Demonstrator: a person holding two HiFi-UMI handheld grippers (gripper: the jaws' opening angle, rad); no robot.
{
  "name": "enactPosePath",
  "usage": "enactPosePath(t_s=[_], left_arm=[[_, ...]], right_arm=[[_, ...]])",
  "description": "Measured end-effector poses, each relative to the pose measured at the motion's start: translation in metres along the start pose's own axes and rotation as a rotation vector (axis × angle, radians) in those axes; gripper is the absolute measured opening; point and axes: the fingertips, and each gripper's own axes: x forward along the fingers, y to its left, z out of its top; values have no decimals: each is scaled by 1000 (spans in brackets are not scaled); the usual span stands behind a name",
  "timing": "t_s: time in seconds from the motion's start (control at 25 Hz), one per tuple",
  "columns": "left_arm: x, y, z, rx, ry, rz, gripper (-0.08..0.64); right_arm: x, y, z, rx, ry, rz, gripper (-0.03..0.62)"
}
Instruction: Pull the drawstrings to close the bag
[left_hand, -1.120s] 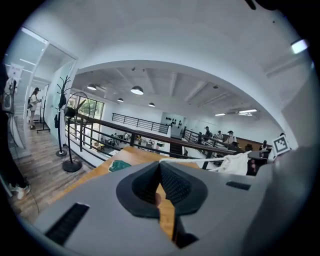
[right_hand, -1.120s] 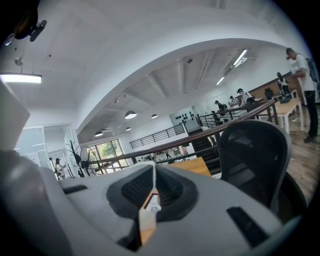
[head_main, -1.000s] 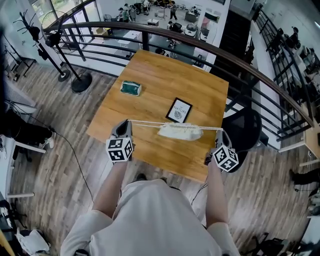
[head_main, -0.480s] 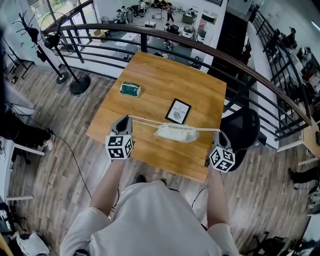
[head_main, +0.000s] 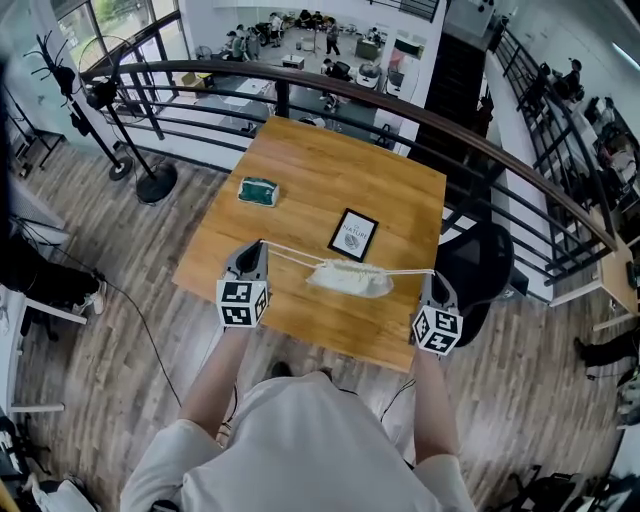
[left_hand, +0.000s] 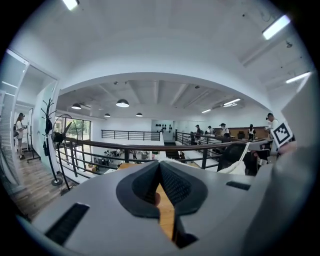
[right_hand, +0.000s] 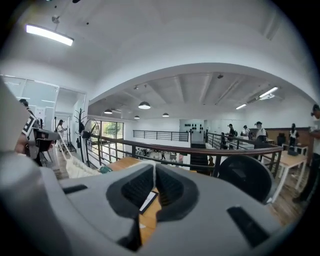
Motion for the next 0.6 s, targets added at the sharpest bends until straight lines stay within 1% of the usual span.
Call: enactPosePath(t_s=[0.16,0.36,0.48,0.6], left_arm=[[2,0,2,64,-5,-6,-6],[2,0,7,142,-14,-2,-6],[4,1,8,148,-16,-3,-6],[5,3,11,150,-15,-5,-6]], right_arm=[[-3,4,3,-55,0,2,8],[-3,11,7,-93,0,9,8],[-3,11,6,-109,5,0,8],[-4,13,8,-102,2,3,8]])
